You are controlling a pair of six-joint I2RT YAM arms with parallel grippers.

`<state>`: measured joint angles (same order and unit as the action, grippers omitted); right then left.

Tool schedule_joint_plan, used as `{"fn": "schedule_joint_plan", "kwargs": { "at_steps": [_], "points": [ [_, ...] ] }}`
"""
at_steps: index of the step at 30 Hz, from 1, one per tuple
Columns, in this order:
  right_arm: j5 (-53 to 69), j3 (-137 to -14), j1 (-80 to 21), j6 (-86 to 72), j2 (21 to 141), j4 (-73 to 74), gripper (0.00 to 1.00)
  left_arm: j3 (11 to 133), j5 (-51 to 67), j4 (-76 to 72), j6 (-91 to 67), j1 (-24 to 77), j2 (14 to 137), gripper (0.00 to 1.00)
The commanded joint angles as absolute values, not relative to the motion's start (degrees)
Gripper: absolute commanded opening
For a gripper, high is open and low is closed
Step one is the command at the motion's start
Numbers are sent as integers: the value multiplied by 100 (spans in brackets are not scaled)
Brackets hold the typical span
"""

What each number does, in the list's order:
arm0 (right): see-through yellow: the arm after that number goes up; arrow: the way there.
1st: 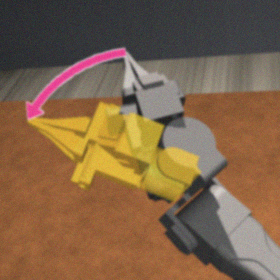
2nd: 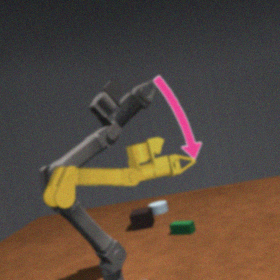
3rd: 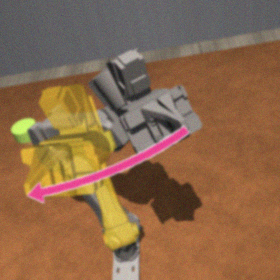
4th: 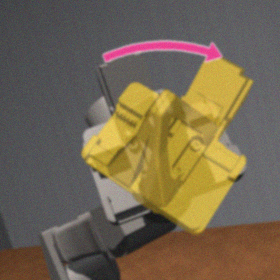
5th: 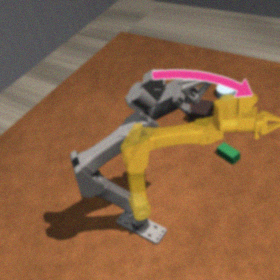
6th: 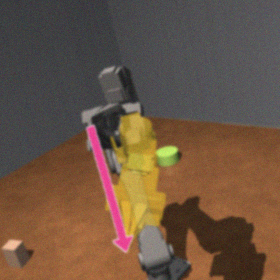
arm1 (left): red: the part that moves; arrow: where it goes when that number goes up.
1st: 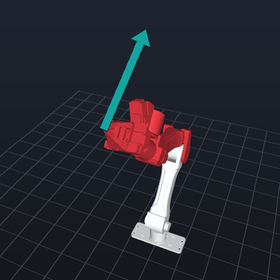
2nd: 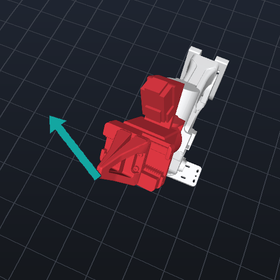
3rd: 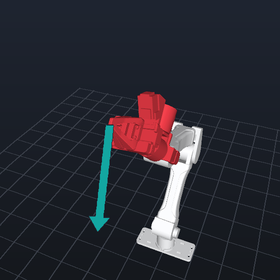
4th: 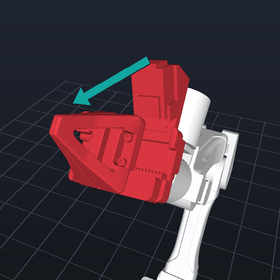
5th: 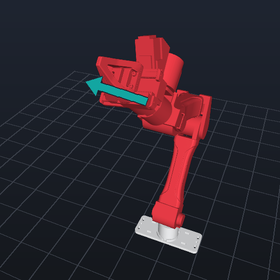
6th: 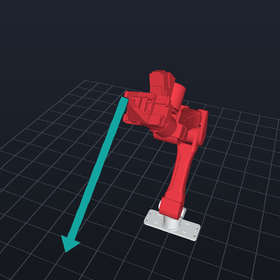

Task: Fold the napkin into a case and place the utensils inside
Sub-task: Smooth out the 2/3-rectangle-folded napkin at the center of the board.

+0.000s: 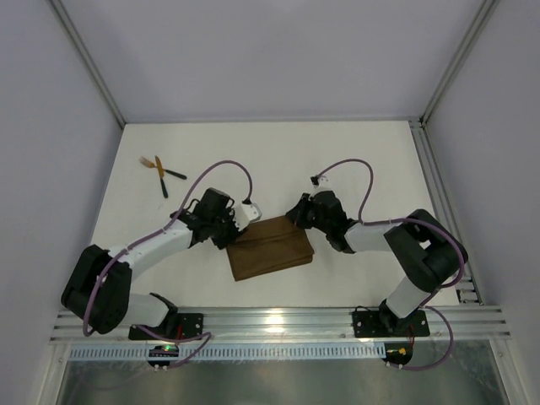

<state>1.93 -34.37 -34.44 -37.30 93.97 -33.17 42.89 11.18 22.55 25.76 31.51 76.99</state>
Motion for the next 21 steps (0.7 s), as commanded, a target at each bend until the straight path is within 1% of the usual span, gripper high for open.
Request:
{"fn": "schedule_joint_plan", "kwargs": {
  "at_steps": [1, 4, 8, 11, 12, 14, 15, 16, 17, 18, 19, 20, 21],
  "points": [
    [378, -3542, -3551, -3533, 9193, -3208, 5, 4281, 1222, 2417, 2566, 3225, 7971, 31],
    [475, -3340, -3551, -3621, 9185, -3331, 5, 4166, 1187, 2356, 2593, 3296, 8191, 29],
    [510, -3129, -3551, -3613, 9193, -3375, 5, 4052, 1020, 2286, 2663, 3410, 8340, 29],
    [1009, -2884, -3551, -3455, 9054, -3962, 5, 4017, 1011, 2224, 2663, 3419, 8358, 29],
    [1228, -2726, -3551, -3263, 8940, -4399, 8, 4017, 1028, 2215, 2654, 3419, 8367, 28],
    [1625, -2628, -3560, -2972, 8334, -4482, 13, 4008, 1055, 2215, 2637, 3419, 8350, 28],
    [1756, -2567, -3560, -2483, 8071, -4352, 18, 4008, 1072, 2224, 2645, 3419, 8324, 28],
    [2001, -2566, -3560, -2183, 7781, -4185, 22, 3990, 1072, 2224, 2654, 3419, 8323, 28],
    [2152, -2645, -3568, -1814, 7195, -3931, 25, 3982, 1055, 2206, 2663, 3419, 8315, 28],
    [2284, -2724, -3577, -1428, 6911, -3250, 29, 3964, 1063, 2189, 2672, 3419, 8314, 28],
    [2363, -2812, -3595, -554, 6647, -2834, 34, 3938, 1063, 2171, 2689, 3419, 8314, 27],
    [2521, -2934, -3612, -101, 6175, -2378, 36, 3920, 1081, 2145, 2689, 3419, 8323, 27],
    [2540, -3170, -3665, 434, 5961, -1538, 36, 3920, 1098, 2110, 2689, 3419, 8332, 27]
  ]
}}
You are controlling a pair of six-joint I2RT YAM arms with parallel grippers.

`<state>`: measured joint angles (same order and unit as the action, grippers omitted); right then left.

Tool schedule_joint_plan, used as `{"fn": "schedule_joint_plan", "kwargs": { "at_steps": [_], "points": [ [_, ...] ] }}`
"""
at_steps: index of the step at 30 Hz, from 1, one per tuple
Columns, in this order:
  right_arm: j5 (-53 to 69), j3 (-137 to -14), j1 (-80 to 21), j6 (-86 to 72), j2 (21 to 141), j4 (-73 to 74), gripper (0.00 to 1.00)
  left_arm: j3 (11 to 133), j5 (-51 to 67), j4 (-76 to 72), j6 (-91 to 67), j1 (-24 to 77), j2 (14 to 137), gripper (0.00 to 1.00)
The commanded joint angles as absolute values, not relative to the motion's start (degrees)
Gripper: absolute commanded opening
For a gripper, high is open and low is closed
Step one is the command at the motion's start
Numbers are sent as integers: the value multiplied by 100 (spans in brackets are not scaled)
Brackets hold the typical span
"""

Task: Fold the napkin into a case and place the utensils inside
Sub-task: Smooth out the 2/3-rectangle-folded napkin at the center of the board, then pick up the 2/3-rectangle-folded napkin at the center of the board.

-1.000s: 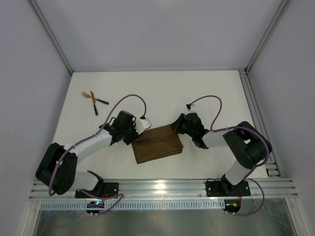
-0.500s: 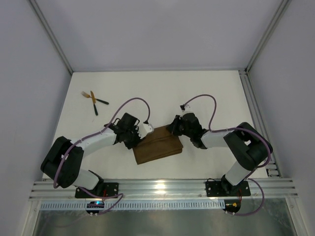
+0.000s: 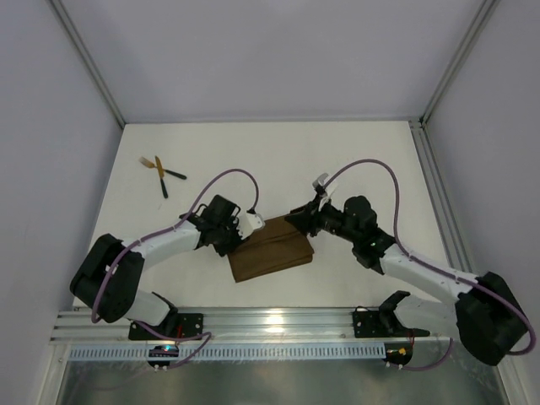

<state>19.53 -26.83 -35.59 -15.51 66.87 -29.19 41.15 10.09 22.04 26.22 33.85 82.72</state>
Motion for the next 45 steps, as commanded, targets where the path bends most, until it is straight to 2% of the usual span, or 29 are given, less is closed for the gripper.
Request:
{"fn": "schedule_joint_plan", "kwargs": {
  "at_steps": [1, 3, 4, 8, 11, 13, 19, 22, 34, 37, 40, 41, 42, 43, 45],
  "points": [
    [2549, -3269, -3717, 1423, 5759, -1173, 36, 3920, 1133, 2101, 2663, 3410, 8358, 27],
    [2671, -3463, -3805, 2412, 5179, -327, 41, 3955, 1186, 2101, 2646, 3410, 8376, 27],
    [2741, -3445, -3849, 3296, 5003, -195, 50, 3964, 1230, 2135, 2646, 3410, 8376, 27],
    [3103, -3182, -3972, 4742, 4632, 419, 53, 4008, 1257, 2180, 2628, 3410, 8394, 27],
    [2218, -3243, -4532, 5227, 5078, 981, 54, 4008, 1283, 2214, 2663, 3410, 8429, 27],
    [1516, -3366, -4859, 5440, 5735, 1282, 56, 3999, 1292, 2241, 2663, 3410, 8420, 27],
    [1195, -4113, -5133, 5686, 7292, 2082, 57, 4025, 1327, 2241, 2663, 3410, 8402, 27],
    [1178, -4262, -5124, 5800, 7619, 2241, 60, 4034, 1318, 2259, 2654, 3410, 8455, 27],
    [738, -4658, -5133, 5880, 8991, 2865, 60, 4052, 1336, 2347, 2689, 3410, 8306, 27],
    [633, -4614, -5133, 5845, 9061, 2848, 54, 4043, 1354, 2373, 2707, 3410, 8236, 28],
    [703, -4745, -5133, 5810, 9149, 3092, 37, 4052, 1450, 2426, 2716, 3410, 8191, 28],
    [747, -4790, -5124, 5792, 9184, 3155, 28, 4060, 1476, 2461, 2733, 3410, 8183, 28],
    [799, -4834, -5133, 5740, 9193, 3225, 11, 4078, 1485, 2496, 2760, 3410, 8183, 28],
    [948, -4904, -5124, 5722, 9185, 3286, 5, 4078, 1485, 2513, 2777, 3410, 8174, 28],
    [1142, -4931, -5124, 5652, 9115, 3366, 3, 4078, 1468, 2575, 2821, 3410, 8156, 29]
  ]
}}
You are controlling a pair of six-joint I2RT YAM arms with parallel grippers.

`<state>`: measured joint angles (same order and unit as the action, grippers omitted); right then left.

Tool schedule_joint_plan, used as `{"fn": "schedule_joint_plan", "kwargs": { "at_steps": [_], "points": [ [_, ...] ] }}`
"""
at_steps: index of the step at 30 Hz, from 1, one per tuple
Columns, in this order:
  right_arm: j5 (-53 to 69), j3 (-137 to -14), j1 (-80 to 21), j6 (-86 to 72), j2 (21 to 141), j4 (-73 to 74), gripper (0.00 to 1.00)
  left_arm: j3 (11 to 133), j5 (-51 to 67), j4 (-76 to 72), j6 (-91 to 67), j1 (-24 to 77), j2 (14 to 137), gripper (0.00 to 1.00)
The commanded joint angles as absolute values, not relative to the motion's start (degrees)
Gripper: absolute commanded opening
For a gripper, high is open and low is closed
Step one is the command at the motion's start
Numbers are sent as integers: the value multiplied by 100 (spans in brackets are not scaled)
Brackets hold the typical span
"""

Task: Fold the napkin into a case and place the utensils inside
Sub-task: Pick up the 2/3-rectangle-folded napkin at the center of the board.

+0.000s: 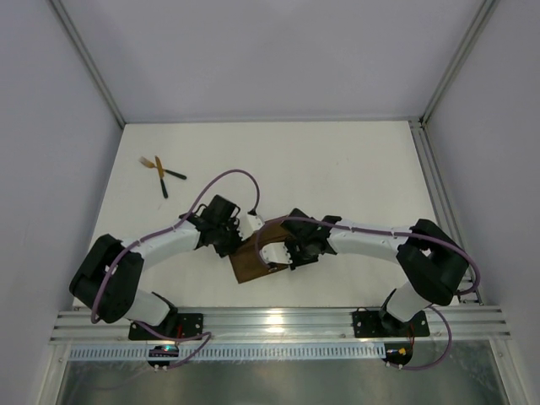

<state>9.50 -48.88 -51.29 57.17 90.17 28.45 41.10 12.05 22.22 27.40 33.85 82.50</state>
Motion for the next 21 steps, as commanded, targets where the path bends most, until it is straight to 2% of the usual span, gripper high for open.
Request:
{"fn": "schedule_joint_plan", "kwargs": {
  "at_steps": [1, 7, 10, 12, 21],
  "points": [
    [1325, -4931, -5124, 5617, 9071, 3375, 3, 4061, 1476, 2593, 2847, 3401, 8139, 29],
    [1933, -5141, -5080, 5423, 9070, 3735, 3, 3982, 1459, 2812, 3093, 3410, 7797, 33],
    [2153, -5256, -4931, 5405, 9219, 3902, 3, 3999, 1494, 2996, 3225, 3410, 7507, 40],
    [2284, -5282, -4869, 5414, 9307, 3937, 3, 4043, 1538, 3093, 3261, 3410, 7375, 49],
    [2487, -5291, -4808, 5388, 9272, 3771, 3, 4166, 2047, 3585, 3463, 3419, 6882, 59]
  ]
}}
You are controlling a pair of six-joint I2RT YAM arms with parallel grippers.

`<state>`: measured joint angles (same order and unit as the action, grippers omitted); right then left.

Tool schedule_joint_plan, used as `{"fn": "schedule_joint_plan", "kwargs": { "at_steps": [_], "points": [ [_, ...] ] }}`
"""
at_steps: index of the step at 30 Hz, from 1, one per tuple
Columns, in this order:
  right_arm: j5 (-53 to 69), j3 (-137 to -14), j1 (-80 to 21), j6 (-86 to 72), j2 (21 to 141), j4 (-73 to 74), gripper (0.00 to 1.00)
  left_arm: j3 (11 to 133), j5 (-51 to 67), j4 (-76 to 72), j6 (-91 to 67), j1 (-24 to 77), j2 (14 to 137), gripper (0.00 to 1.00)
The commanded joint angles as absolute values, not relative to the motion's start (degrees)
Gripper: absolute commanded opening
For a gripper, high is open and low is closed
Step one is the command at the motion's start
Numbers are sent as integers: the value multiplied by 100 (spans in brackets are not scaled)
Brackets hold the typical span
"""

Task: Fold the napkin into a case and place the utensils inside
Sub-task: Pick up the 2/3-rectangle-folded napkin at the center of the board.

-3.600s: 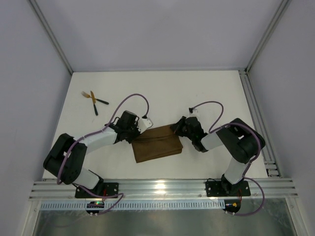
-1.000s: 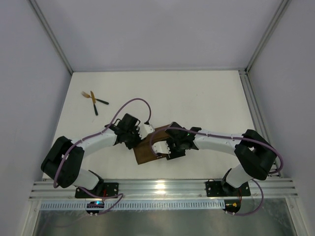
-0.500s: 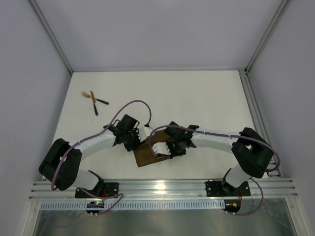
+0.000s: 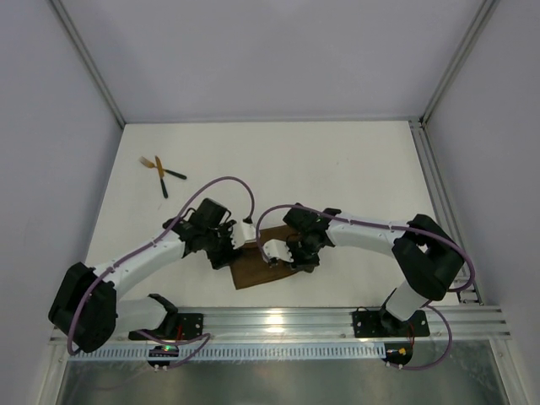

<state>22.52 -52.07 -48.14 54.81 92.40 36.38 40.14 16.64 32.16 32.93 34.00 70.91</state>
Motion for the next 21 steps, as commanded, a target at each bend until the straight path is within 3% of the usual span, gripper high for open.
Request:
{"fn": "schedule_joint_plan", "kwargs": {
  "at_steps": [1, 7, 9, 10, 13, 17, 21],
  "points": [
    [2592, -5282, -4799, 5396, 9255, 3771, 3, 4262, 2126, 3716, 3498, 3419, 6838, 61],
    [3075, -5387, -4597, 5511, 9263, 3840, 3, 4578, 2847, 4938, 4007, 3410, 6197, 66],
    [3172, -5510, -4474, 5607, 9307, 3972, 3, 4588, 3040, 5045, 3999, 3428, 5996, 79],
    [3199, -5554, -4439, 5634, 9334, 4016, 3, 4475, 3050, 4975, 3973, 3445, 5925, 99],
    [3374, -5783, -4333, 5669, 9483, 4227, 3, 4150, 2674, 4361, 3824, 3787, 5626, 99],
    [3542, -6108, -4316, 5599, 9790, 4473, 3, 3229, 969, 3079, 3577, 4832, 5441, 99],
    [3603, -6398, -4307, 5520, 9957, 4710, 3, 2734, 510, 2330, 3542, 5440, 5317, 99]
  ]
}}
